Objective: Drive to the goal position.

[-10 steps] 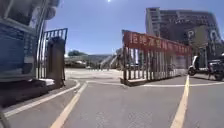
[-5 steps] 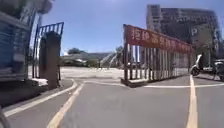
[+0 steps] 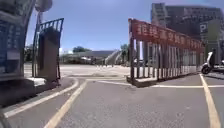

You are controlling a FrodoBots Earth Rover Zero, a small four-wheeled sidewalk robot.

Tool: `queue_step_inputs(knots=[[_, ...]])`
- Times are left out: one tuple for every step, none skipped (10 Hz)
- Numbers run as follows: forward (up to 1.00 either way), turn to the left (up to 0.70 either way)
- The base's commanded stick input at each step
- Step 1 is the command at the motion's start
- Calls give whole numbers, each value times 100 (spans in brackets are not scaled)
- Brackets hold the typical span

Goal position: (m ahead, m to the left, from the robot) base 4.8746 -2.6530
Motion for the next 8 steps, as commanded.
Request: queue_step_inputs(knots=[[21, 0], [10, 0], [10, 0], [8, 0], [8, 0], [7, 0], [5, 0], [5, 0]])
